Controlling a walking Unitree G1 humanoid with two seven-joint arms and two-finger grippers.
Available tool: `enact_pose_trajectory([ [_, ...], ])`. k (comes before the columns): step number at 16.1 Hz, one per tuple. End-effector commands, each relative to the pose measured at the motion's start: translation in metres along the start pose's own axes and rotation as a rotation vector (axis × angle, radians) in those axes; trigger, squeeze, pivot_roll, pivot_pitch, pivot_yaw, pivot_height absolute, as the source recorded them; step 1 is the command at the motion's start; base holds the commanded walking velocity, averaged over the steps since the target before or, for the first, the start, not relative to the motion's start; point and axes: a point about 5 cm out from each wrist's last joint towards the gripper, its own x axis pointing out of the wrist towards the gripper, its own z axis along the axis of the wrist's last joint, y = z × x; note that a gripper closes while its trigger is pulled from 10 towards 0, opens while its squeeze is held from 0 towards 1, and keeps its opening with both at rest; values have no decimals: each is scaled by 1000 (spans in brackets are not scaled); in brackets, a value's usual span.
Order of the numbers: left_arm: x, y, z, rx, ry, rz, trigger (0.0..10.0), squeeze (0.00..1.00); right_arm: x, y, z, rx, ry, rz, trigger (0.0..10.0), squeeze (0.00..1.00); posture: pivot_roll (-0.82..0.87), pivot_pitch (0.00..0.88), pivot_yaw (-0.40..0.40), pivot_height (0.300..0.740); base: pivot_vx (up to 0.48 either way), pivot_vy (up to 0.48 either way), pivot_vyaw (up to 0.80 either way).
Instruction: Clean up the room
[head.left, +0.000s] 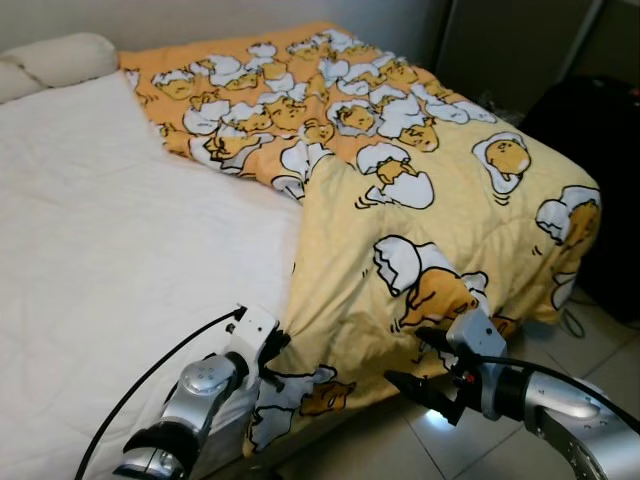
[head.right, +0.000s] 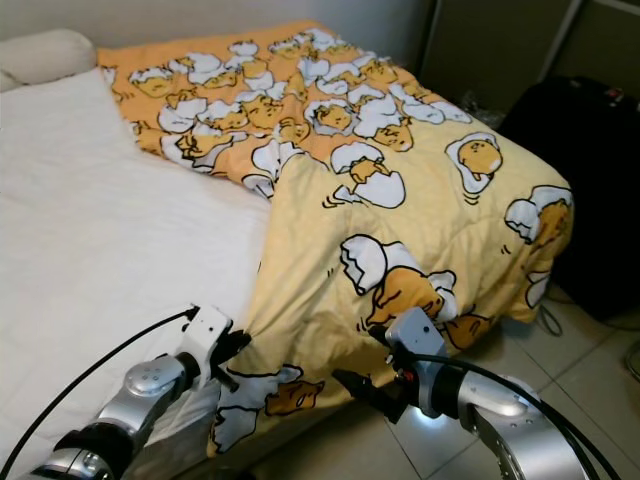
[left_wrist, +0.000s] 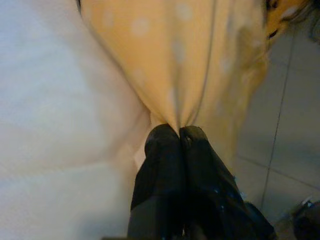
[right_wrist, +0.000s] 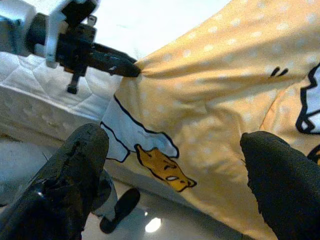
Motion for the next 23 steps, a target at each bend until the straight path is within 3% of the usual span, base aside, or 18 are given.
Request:
enact_pose_trajectory([
  [1, -9, 1, -1, 28, -11, -29, 0, 0, 0, -2, 2, -17, -7, -11, 10000, 0, -100, 0, 47, 740, 0, 0, 0],
  [2, -21, 1, -2, 51, -22, -47, 0, 0, 0, -2, 2, -19, -8, -10, 10000, 0, -92, 0, 44, 740, 0, 0, 0],
  [3, -45, -5, -2, 76, -39, -79, 0, 0, 1, -3, 2, -23, -8, -5, 10000, 0, -67, 0, 34, 740, 0, 0, 0],
  [5, -75, -19, -6, 93, -12, -141, 0, 0, 2, -2, 1, -28, -4, 12, 10000, 0, -46, 0, 23, 740, 0, 0, 0],
  [7, -92, -28, -13, 105, 33, -178, 0, 0, 4, -1, 2, -34, -1, 23, 10000, 0, -39, 0, 19, 740, 0, 0, 0],
  [9, -121, -48, -26, 37, 136, -260, 0, 0, 6, 0, 3, -51, 13, 36, 10000, 0, -30, 0, 11, 740, 0, 0, 0],
  [13, -135, -95, -61, -107, 325, -447, 0, 0, 6, -2, -4, -70, 59, 38, 10000, 0, -34, 0, 16, 740, 0, 0, 0],
  [14, -133, -108, -71, -118, 344, -458, 1922, 0, 6, -2, -5, -71, 62, 36, 10000, 0, -38, 0, 18, 740, 0, 0, 0],
  [15, -123, -113, -81, -110, 355, -385, 10000, 0, 6, -2, -6, -72, 64, 34, 10000, 0, -41, 0, 20, 740, 0, 0, 0],
  [16, -108, -112, -89, -60, 343, -273, 10000, 118, 5, -3, -7, -73, 67, 32, 10000, 0, -43, 0, 19, 740, 0, 0, 0],
  [17, -105, -111, -91, -71, 342, -239, 10000, 1000, 5, -3, -7, -73, 68, 31, 10000, 0, -43, 0, 18, 740, 0, 0, 0],
  [19, -100, -112, -92, -115, 340, -193, 10000, 1000, 5, -4, -9, -78, 73, 34, 10000, 0, -45, 0, 18, 740, 0, 0, 0],
  [21, -92, -118, -95, -96, 346, -218, 10000, 1000, 6, -6, -9, -83, 75, 32, 10000, 0, -45, 0, 18, 740, 0, 0, 0],
  [23, -80, -118, -97, -69, 315, -171, 10000, 1000, 8, -7, -9, -86, 73, 29, 10000, 0, -46, 0, 18, 740, 0, 0, 0],
])
